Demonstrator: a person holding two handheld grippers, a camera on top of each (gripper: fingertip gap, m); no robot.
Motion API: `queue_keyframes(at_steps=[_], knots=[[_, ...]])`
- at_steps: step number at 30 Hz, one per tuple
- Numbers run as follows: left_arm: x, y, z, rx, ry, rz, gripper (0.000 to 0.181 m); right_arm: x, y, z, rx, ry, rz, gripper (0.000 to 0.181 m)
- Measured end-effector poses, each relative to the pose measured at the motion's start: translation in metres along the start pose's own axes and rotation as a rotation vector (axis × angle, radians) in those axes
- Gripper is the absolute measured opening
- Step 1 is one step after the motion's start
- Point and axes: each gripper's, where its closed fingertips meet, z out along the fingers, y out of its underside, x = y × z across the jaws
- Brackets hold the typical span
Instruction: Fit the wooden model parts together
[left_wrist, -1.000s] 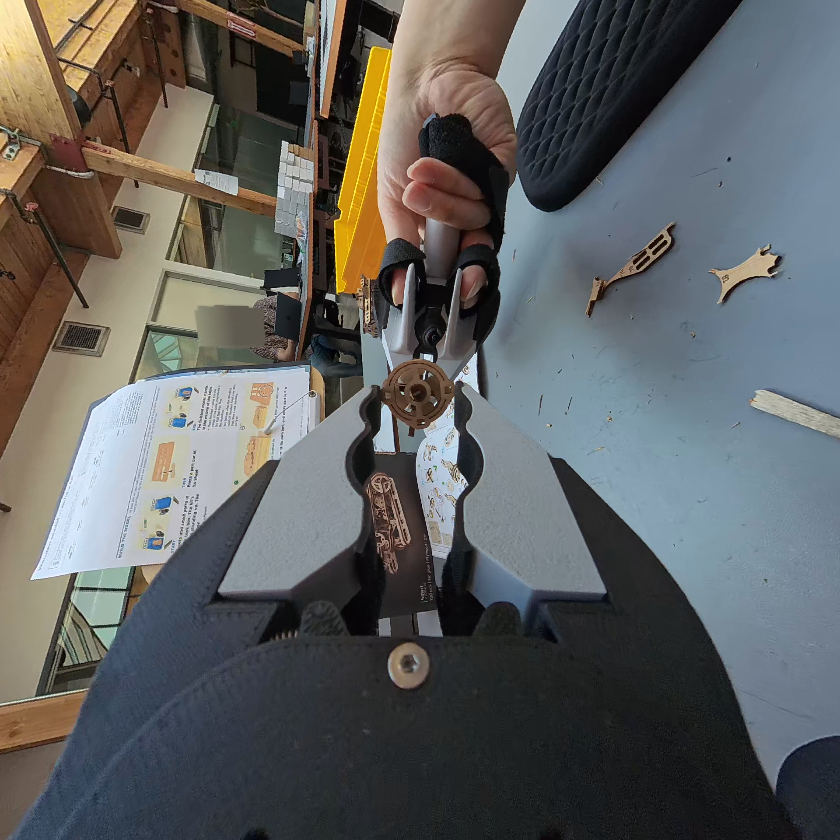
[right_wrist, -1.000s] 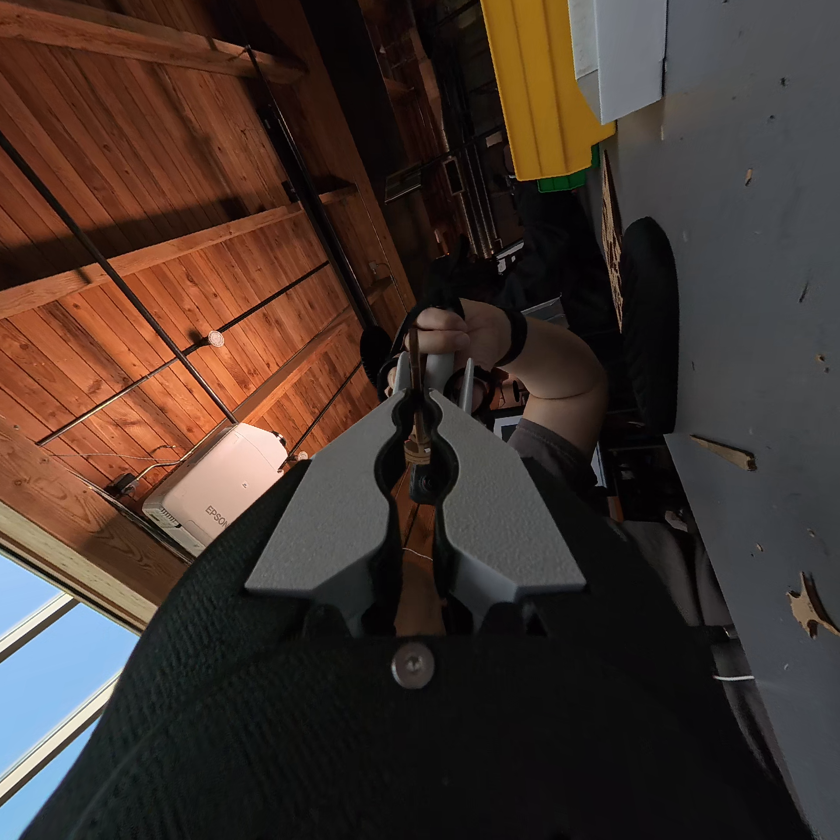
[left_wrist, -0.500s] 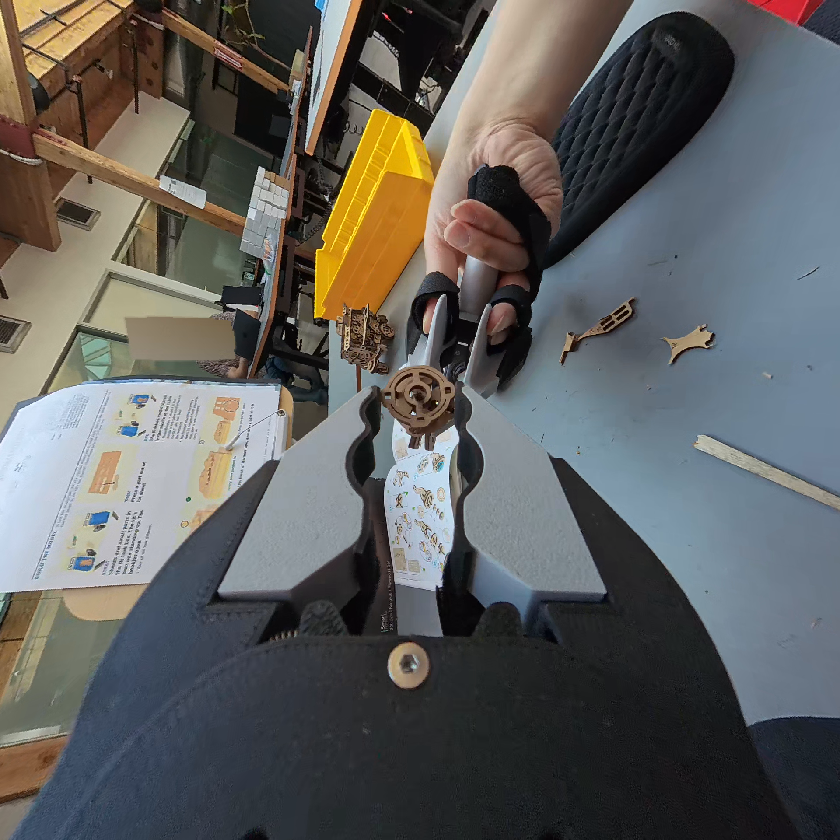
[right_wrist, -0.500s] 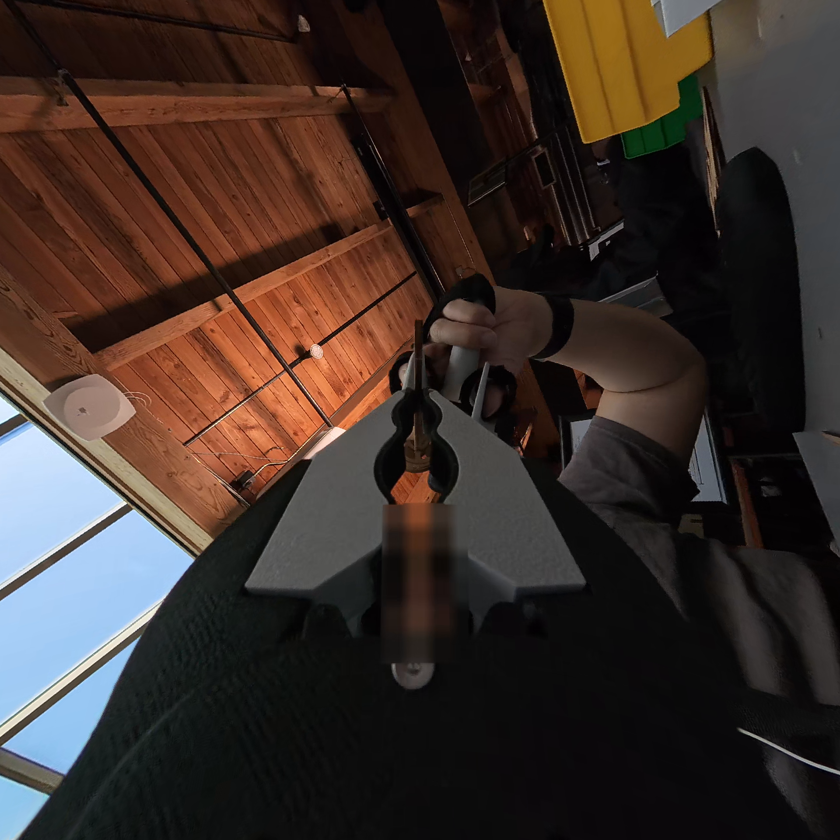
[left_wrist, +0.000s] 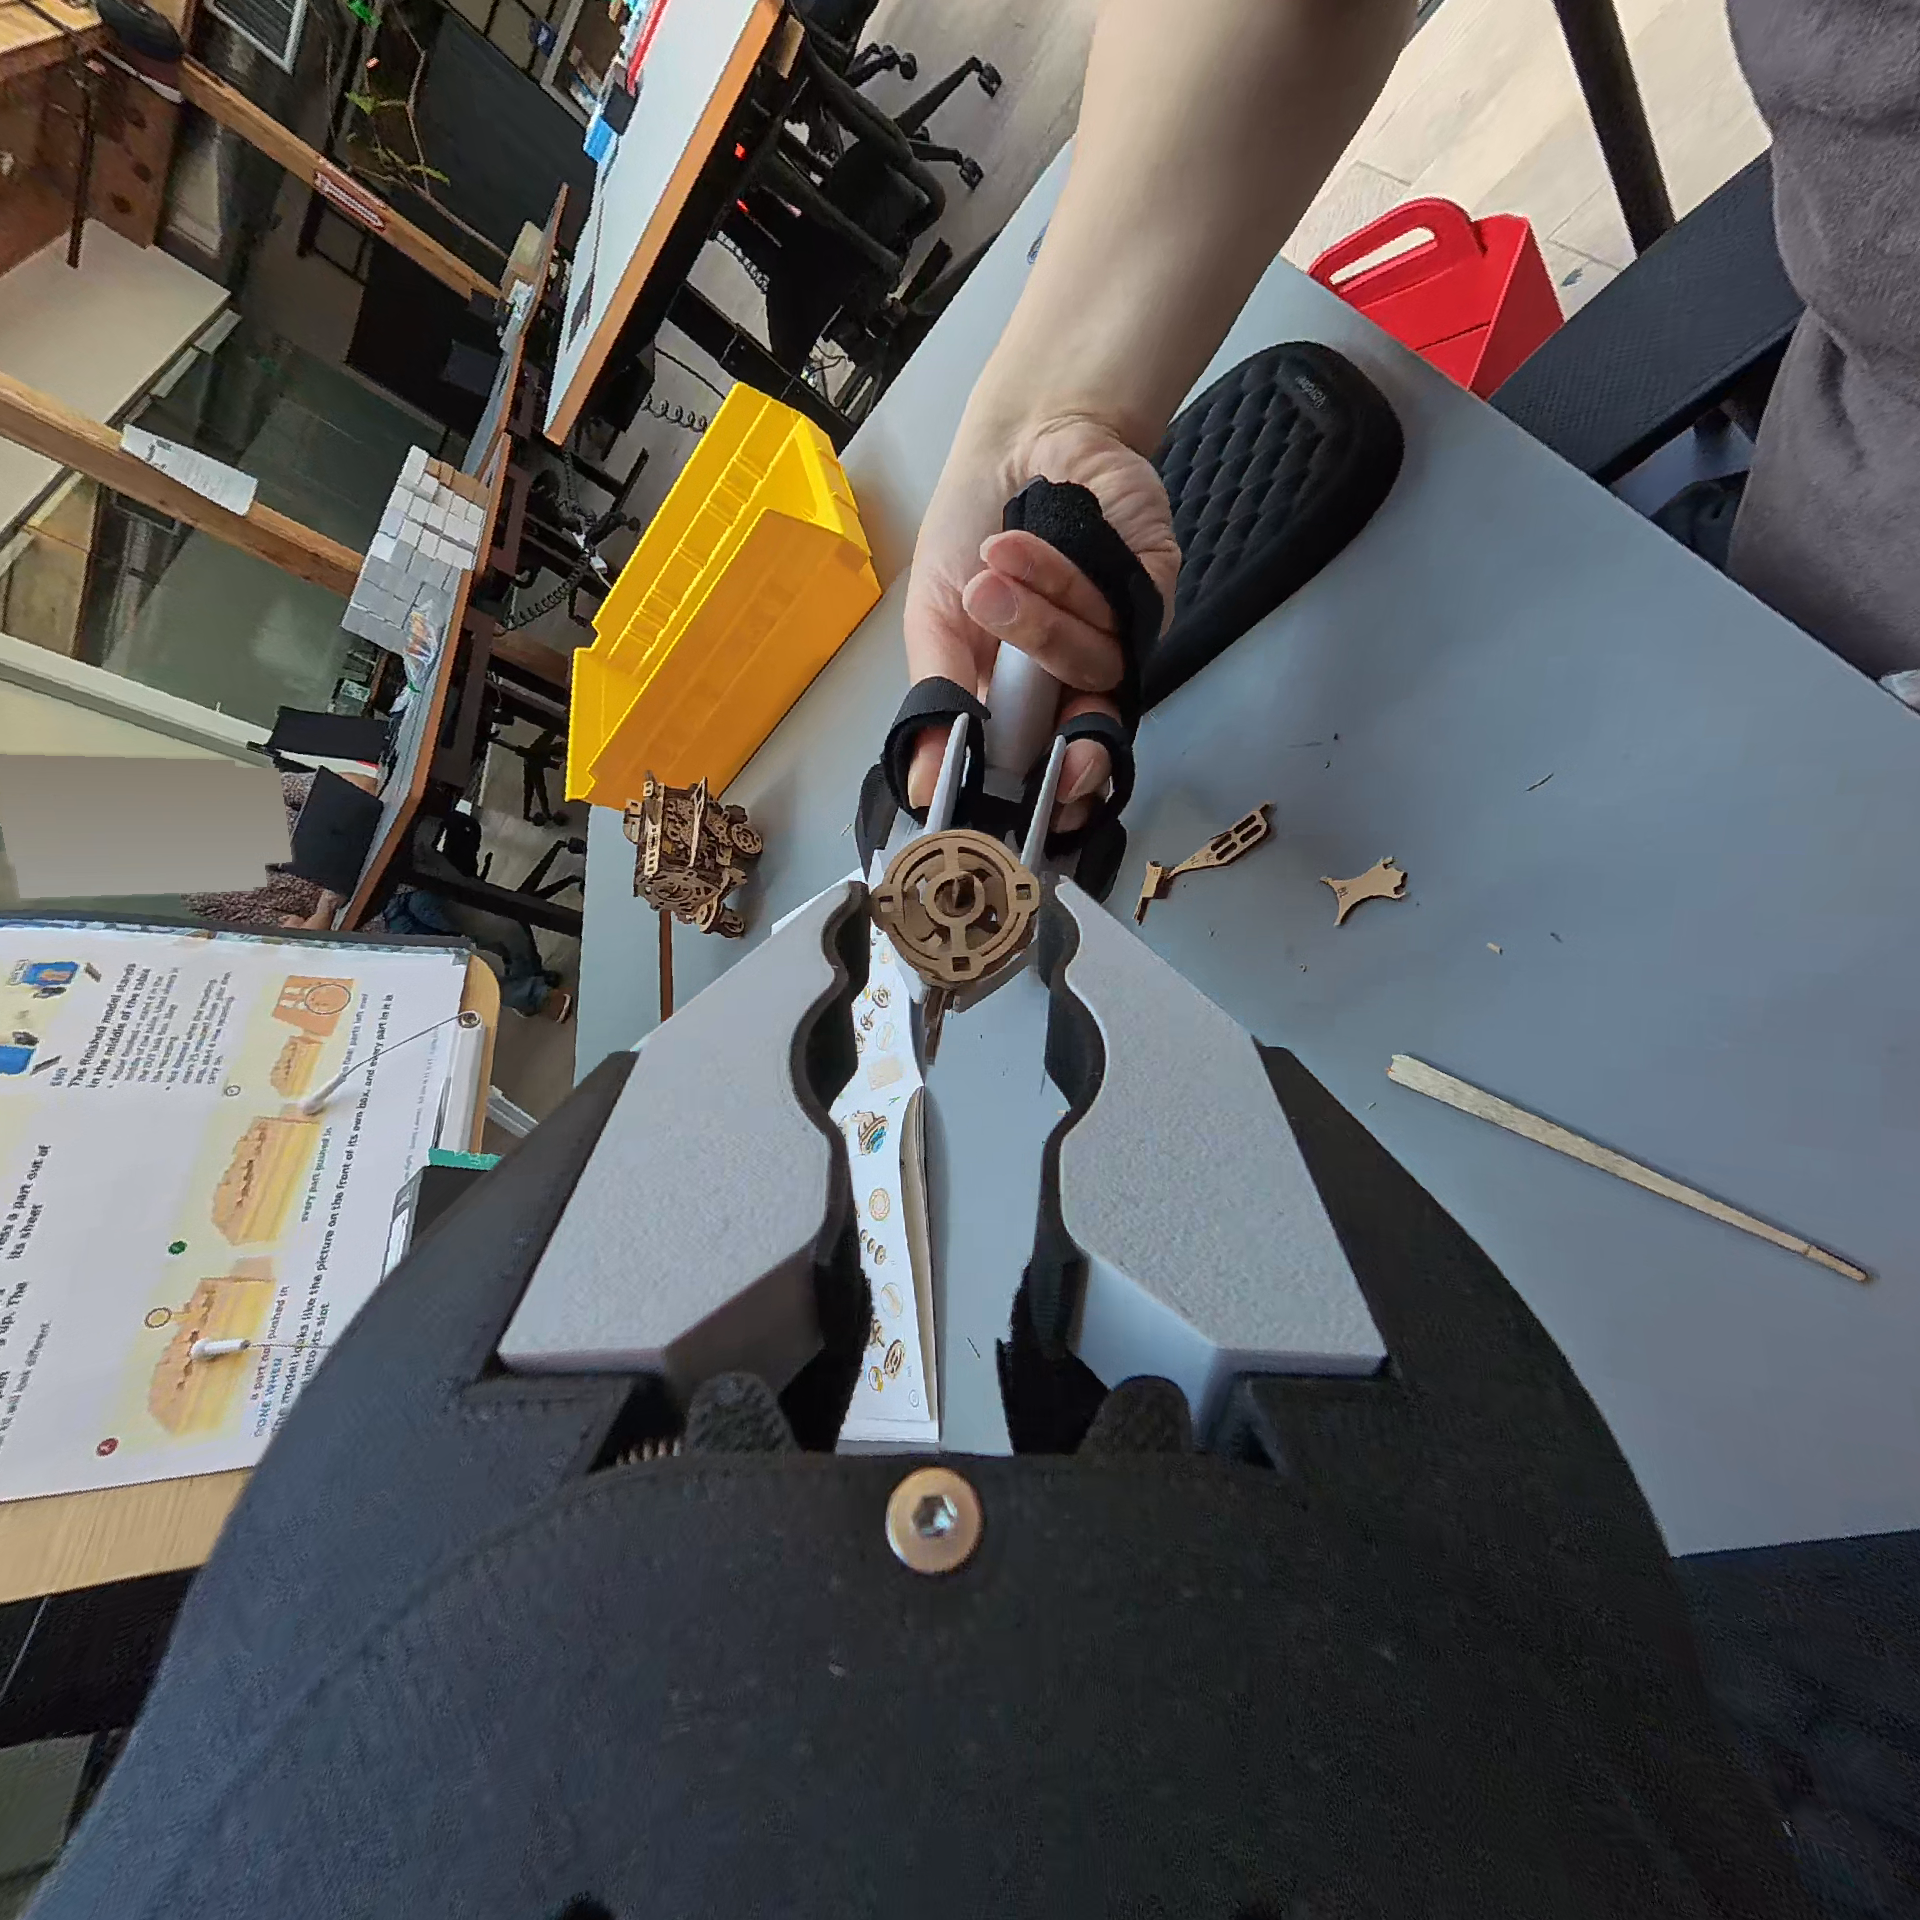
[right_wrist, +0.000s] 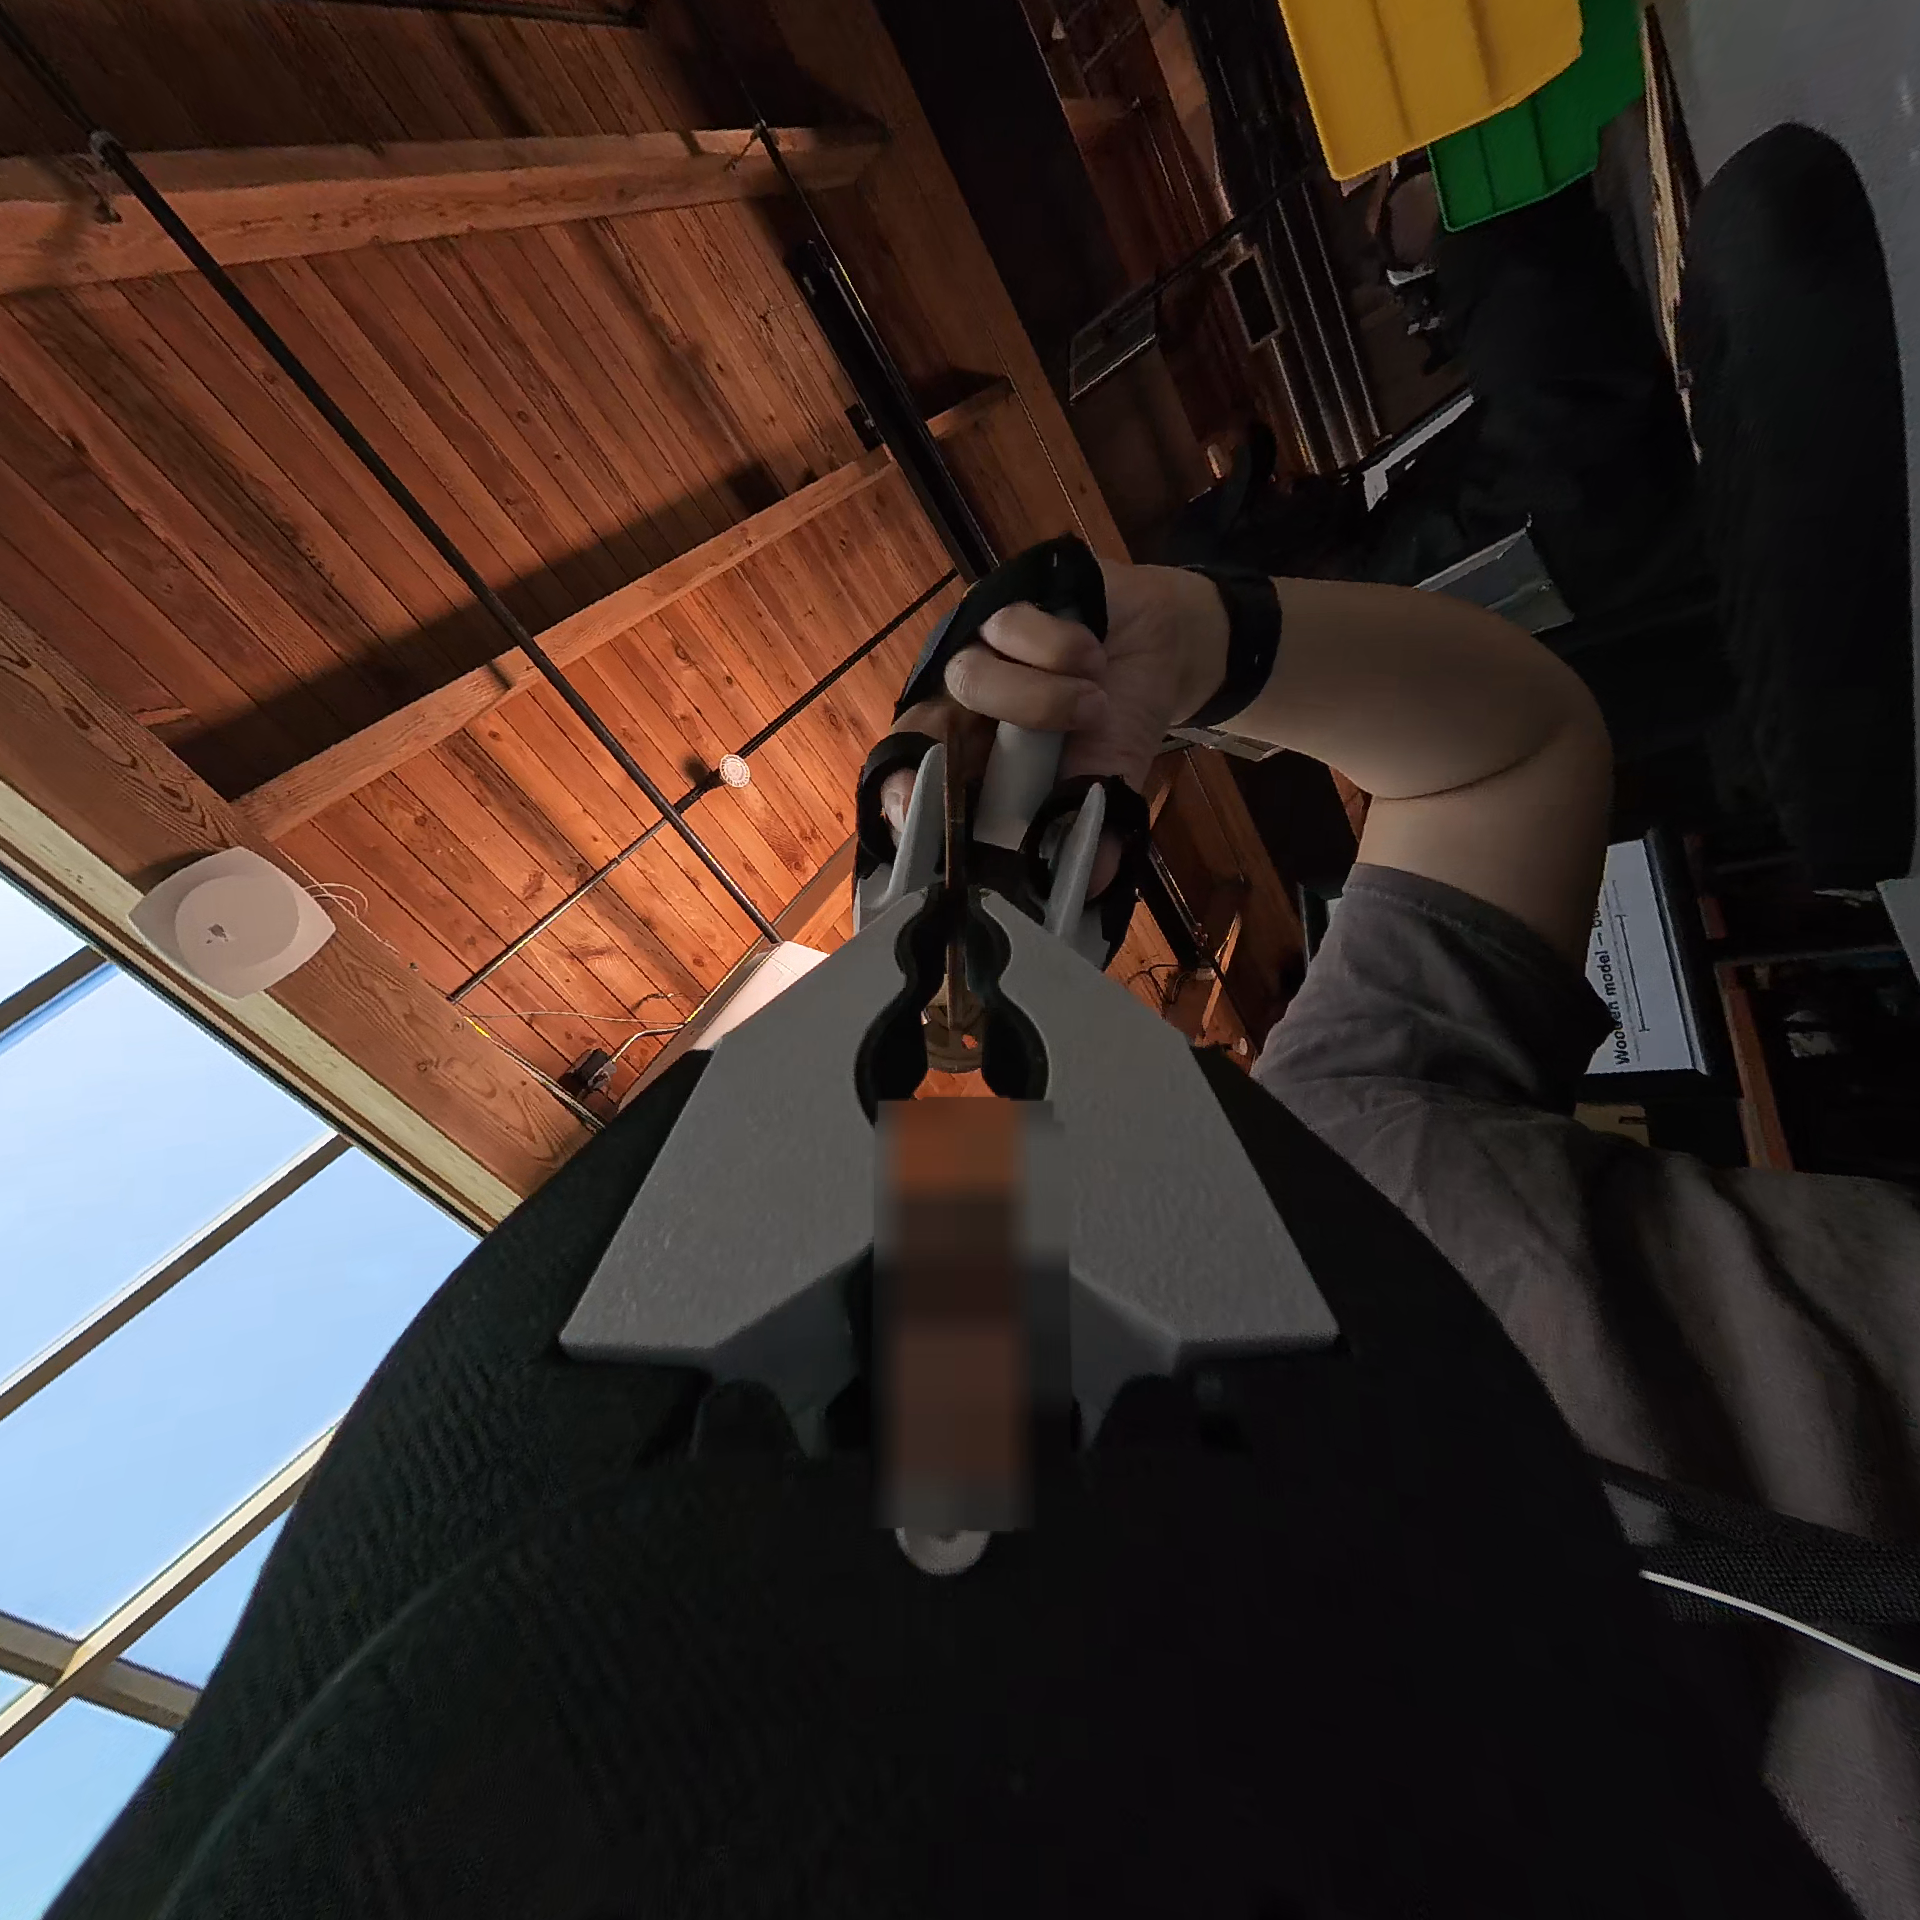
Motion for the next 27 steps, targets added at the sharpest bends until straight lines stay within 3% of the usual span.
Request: queue_keyframes(at_steps=[27], knots=[[0.018,-0.037,-0.010,0.132,0.197,0.009,0.031,0.021,0.040,0.010,-0.042,0.035,0.170,0.000]])
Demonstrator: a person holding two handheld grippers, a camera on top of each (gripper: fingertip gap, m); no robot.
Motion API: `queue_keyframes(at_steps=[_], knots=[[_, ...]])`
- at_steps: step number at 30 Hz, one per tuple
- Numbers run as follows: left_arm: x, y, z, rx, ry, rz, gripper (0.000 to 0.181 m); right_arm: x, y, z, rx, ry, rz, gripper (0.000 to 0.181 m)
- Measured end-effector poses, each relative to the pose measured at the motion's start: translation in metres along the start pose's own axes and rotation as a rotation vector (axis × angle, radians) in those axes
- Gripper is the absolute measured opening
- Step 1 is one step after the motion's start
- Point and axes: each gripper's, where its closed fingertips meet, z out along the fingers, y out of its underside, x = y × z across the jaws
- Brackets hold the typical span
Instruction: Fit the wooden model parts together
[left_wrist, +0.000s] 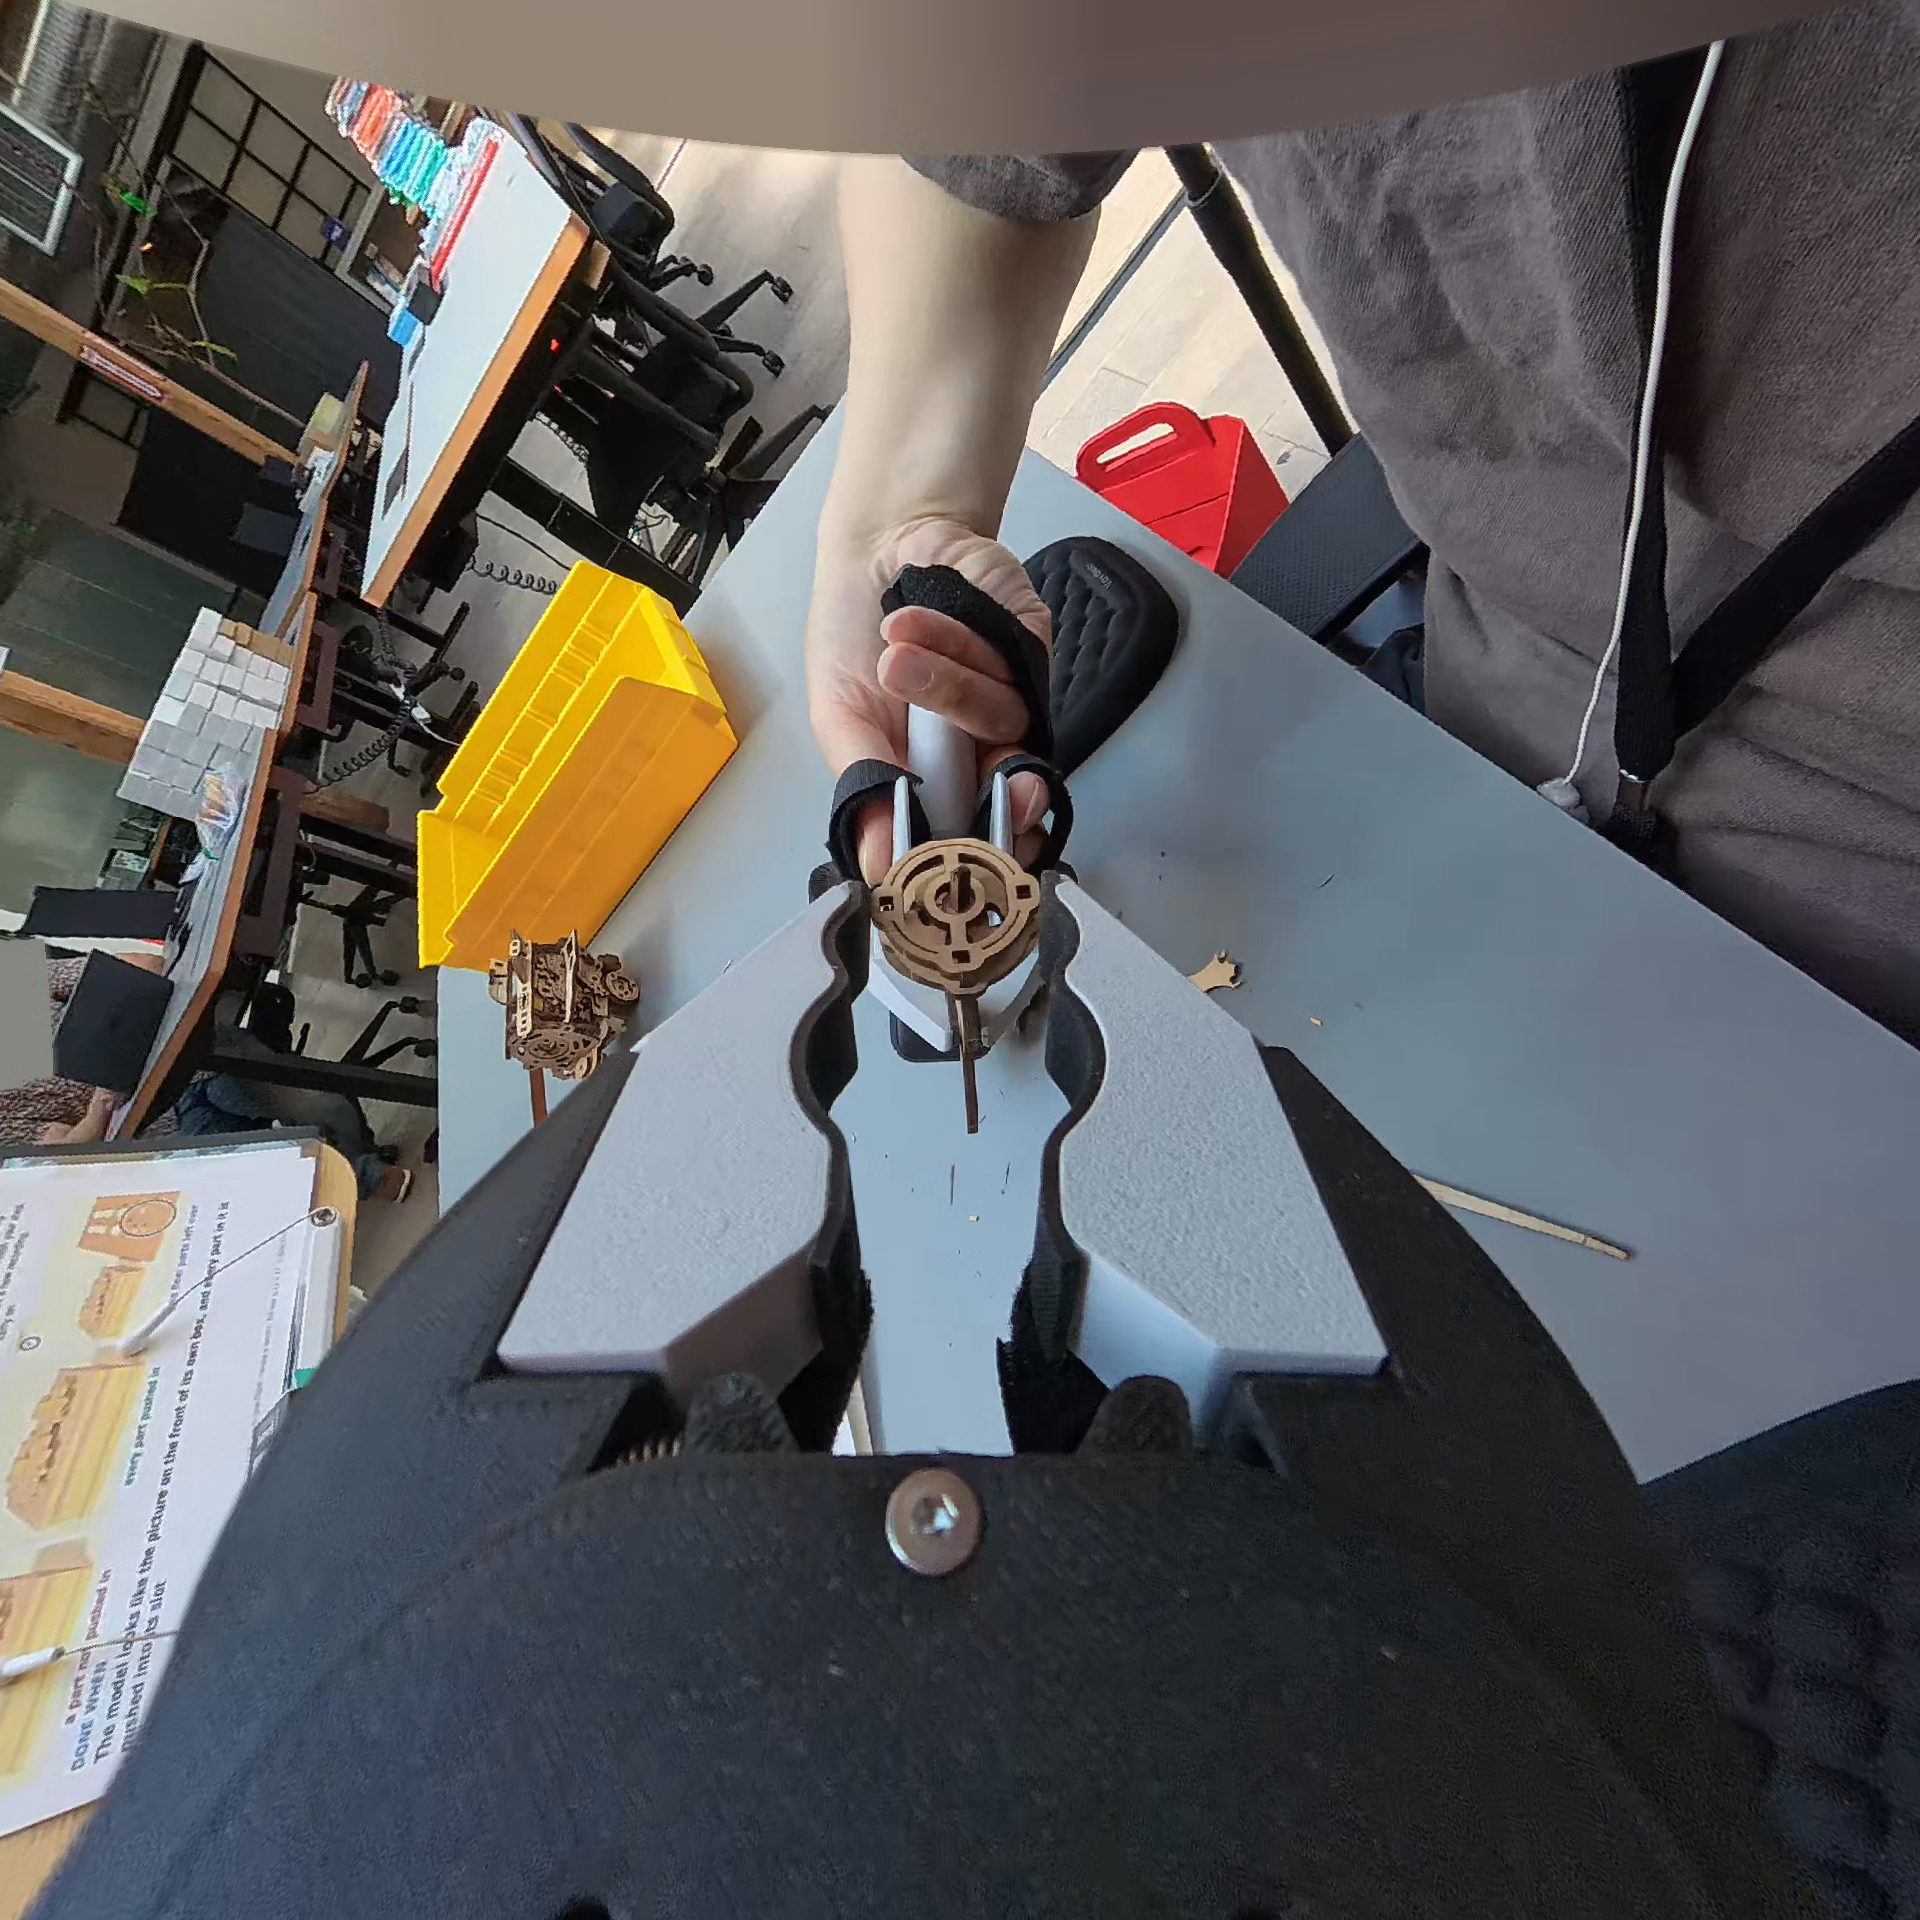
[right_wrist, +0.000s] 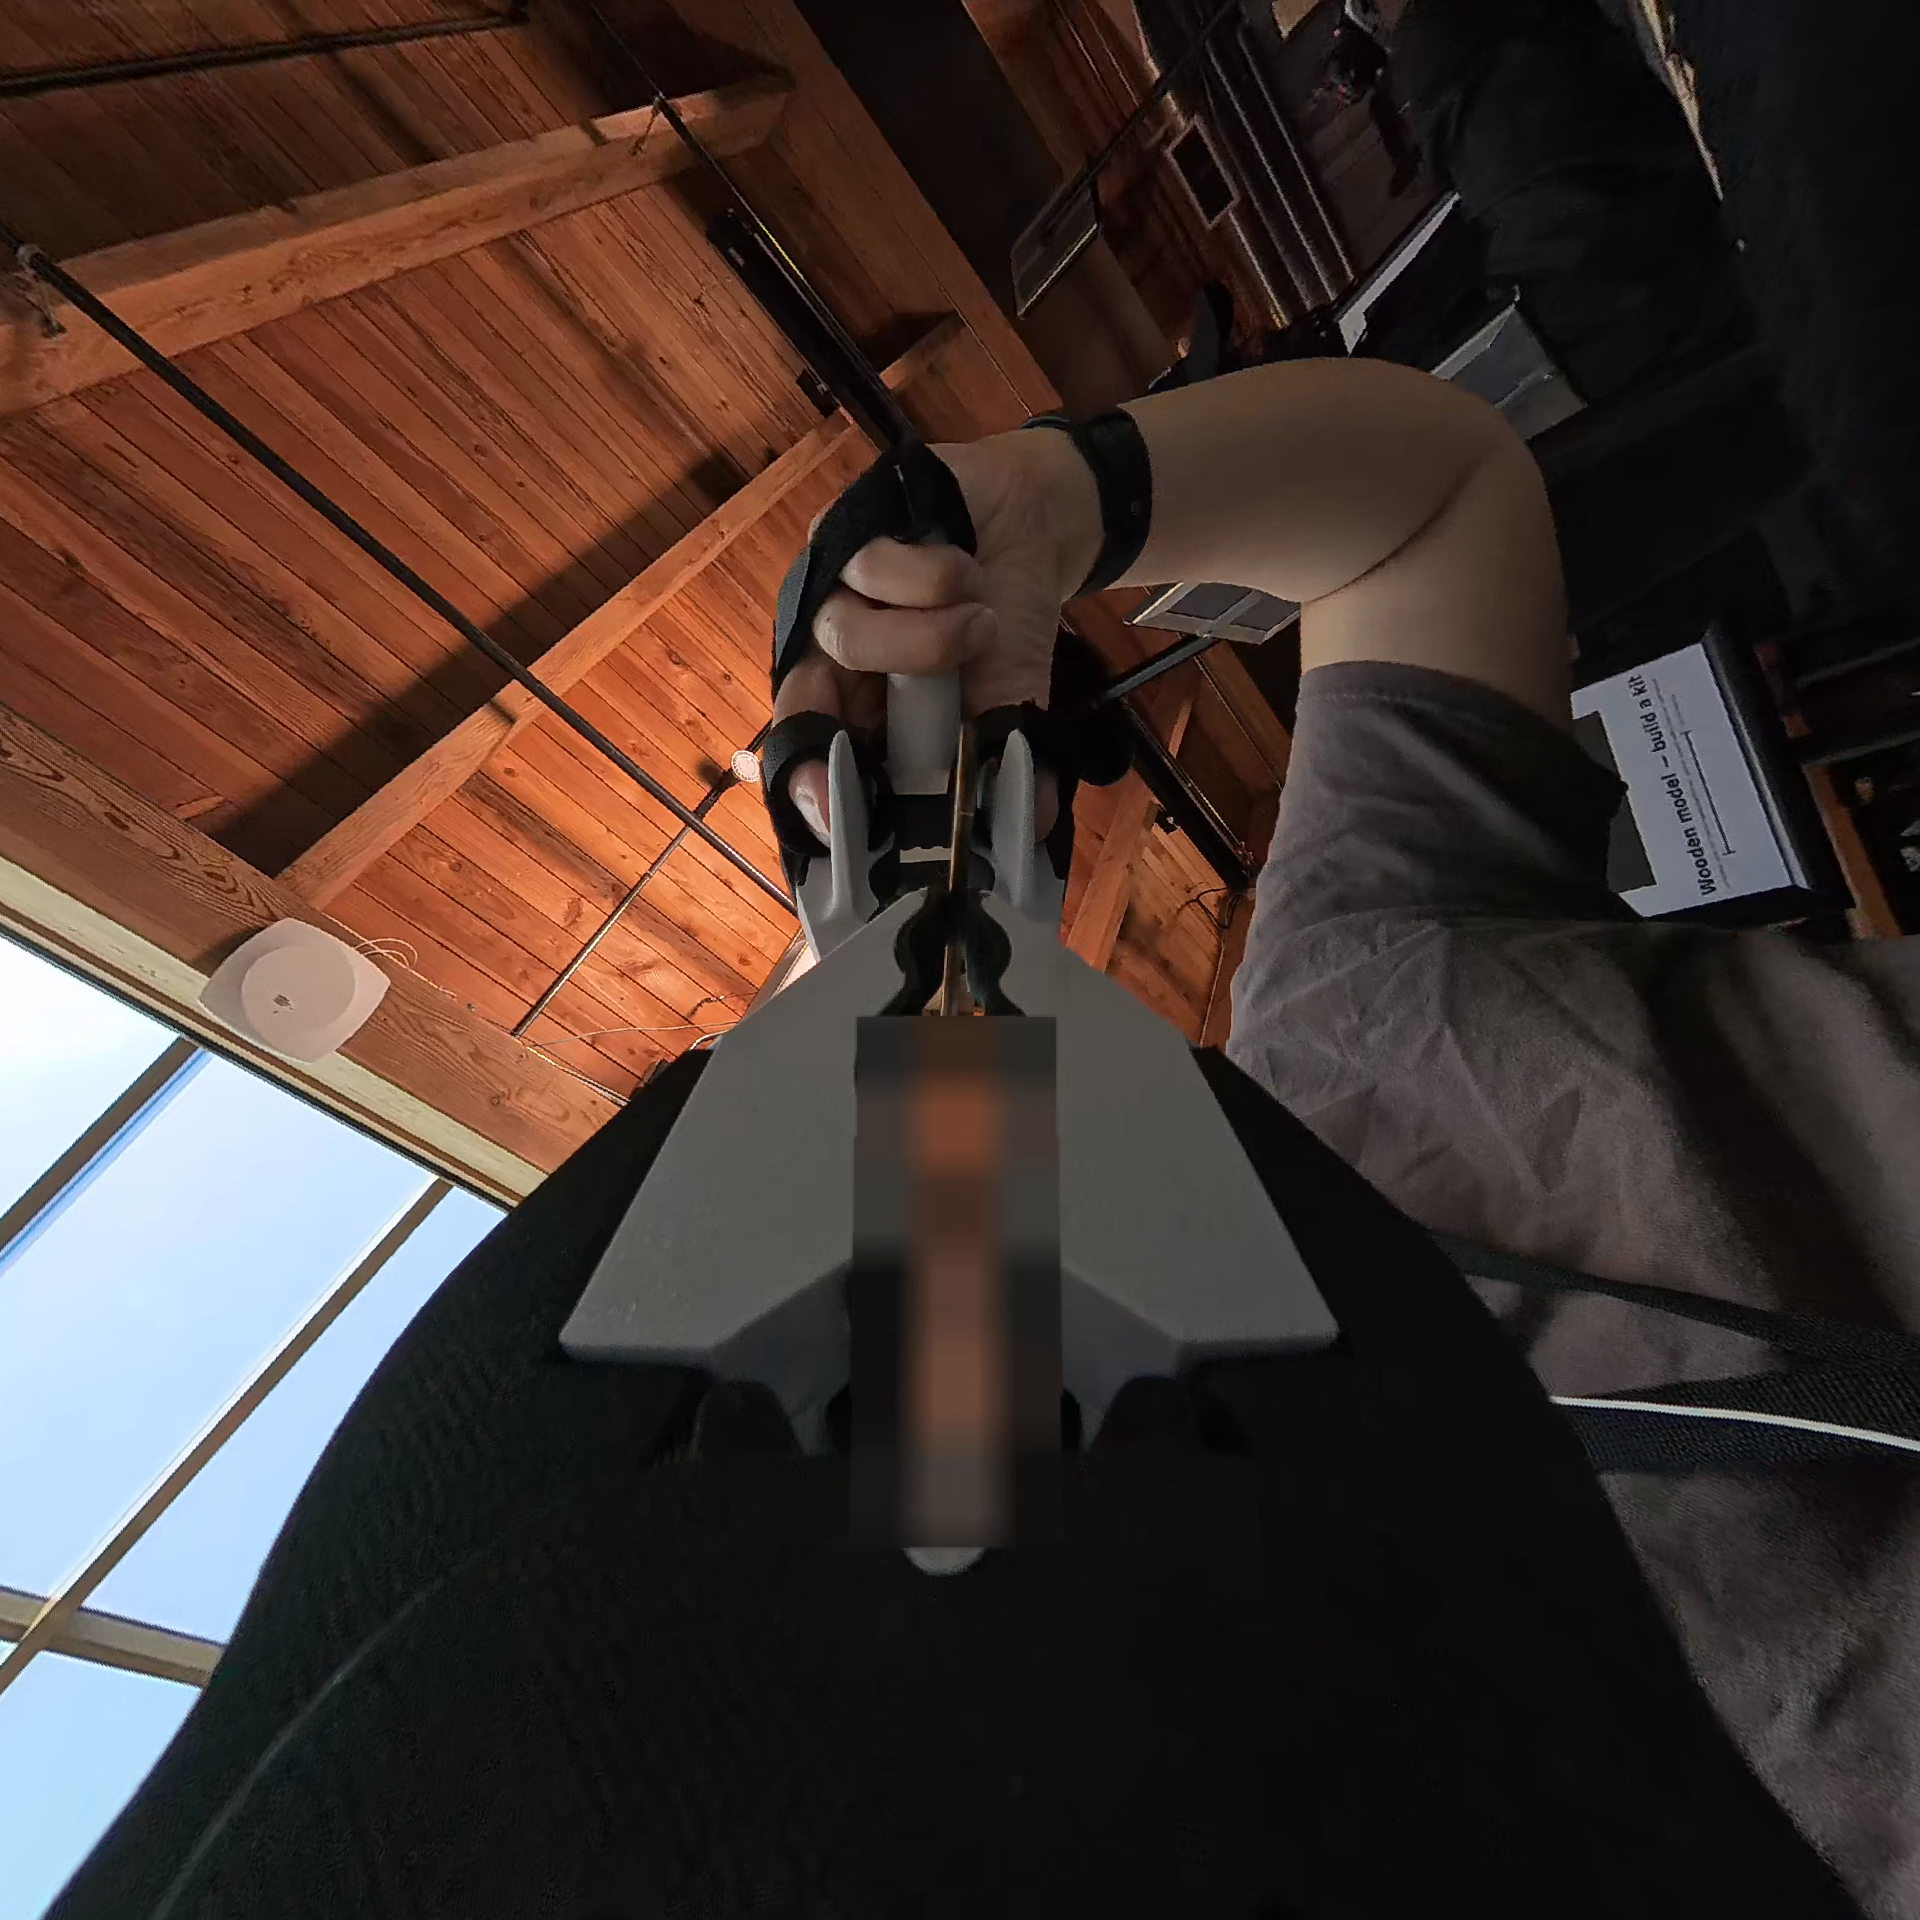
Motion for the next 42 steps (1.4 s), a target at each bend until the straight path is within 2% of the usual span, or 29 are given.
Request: queue_keyframes(at_steps=[13,22,30,35,42], knots=[[-0.002,-0.002,0.001,0.040,-0.012,-0.015,0.031,0.000,0.008,0.003,0.008,-0.038,0.036,0.000],[-0.011,0.011,-0.009,0.030,-0.109,-0.086,0.040,-0.011,0.010,0.004,0.016,-0.078,0.010,0.000],[-0.017,0.022,-0.010,0.136,-0.260,-0.233,0.044,-0.021,0.013,0.011,0.021,-0.124,-0.008,0.000],[-0.022,0.016,-0.005,0.191,-0.329,-0.273,0.047,-0.020,0.014,0.014,0.018,-0.132,-0.001,0.000],[-0.021,0.001,-0.008,0.282,-0.292,-0.273,0.038,-0.018,0.017,0.020,-0.005,-0.137,0.005,0.000]])
